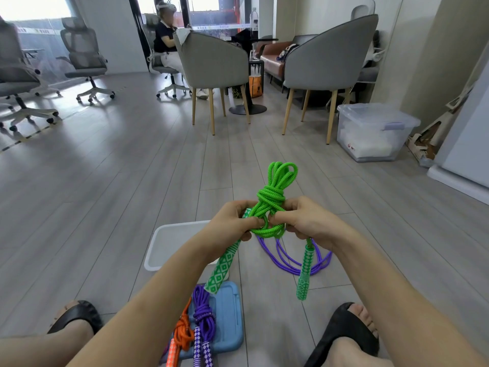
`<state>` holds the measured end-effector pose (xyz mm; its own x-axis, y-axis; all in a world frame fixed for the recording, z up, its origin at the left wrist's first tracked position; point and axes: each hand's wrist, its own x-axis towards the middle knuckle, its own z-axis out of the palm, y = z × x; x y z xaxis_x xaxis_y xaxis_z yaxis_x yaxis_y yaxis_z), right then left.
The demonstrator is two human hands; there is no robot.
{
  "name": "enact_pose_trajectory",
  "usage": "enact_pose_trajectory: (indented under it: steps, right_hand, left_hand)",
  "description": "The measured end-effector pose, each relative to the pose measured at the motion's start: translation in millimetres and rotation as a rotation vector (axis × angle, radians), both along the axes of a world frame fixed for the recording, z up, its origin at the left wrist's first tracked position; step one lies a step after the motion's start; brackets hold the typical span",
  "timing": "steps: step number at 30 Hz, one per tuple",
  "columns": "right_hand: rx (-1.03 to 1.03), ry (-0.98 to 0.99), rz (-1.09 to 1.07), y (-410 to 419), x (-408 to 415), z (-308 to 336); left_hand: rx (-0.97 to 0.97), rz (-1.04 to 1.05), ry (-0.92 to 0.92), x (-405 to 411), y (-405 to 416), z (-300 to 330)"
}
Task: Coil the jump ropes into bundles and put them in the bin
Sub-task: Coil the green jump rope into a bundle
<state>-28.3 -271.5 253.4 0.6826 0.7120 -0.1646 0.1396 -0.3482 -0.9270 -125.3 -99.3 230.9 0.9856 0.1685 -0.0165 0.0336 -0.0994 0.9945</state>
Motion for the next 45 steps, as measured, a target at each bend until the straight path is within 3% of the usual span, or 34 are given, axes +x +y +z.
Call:
enact_pose_trajectory:
  steps: [5,10,17,30,39,45]
  right_hand:
    - [0.003,-0.139,-0.078,-3.2,-0.4,2.0]
    - [0.088,-0.197,-0.137,2.8,-2.1,-0.9]
    - [0.042,-0.237,-0.134,5.9,-1.3,-7.3]
    - [0.230,-0.051,-0.093,0.7,-3.5,0.9]
    - [0.207,-0.071,-0.084,2.3,-0.6,-1.2]
    - [0.146,-0.187,-0.051,2.3,-4.0,1.9]
  left_hand:
    - [0.177,0.072,-0.063,2.6,-1.1,-3.3]
    - [0.228,0.110,-0.094,5.6,-5.2,-7.3]
    - [0.330,0.132,-0.097,4.5,-3.2,-12.0]
    - [0.139,-0.001,-0.095,-1.3,-2.0,-7.4]
    - [-0.207,-0.070,-0.082,-5.8,2.1,-7.0]
    - [0.068,-0.067,-0.051,-6.4,-3.0,-2.6]
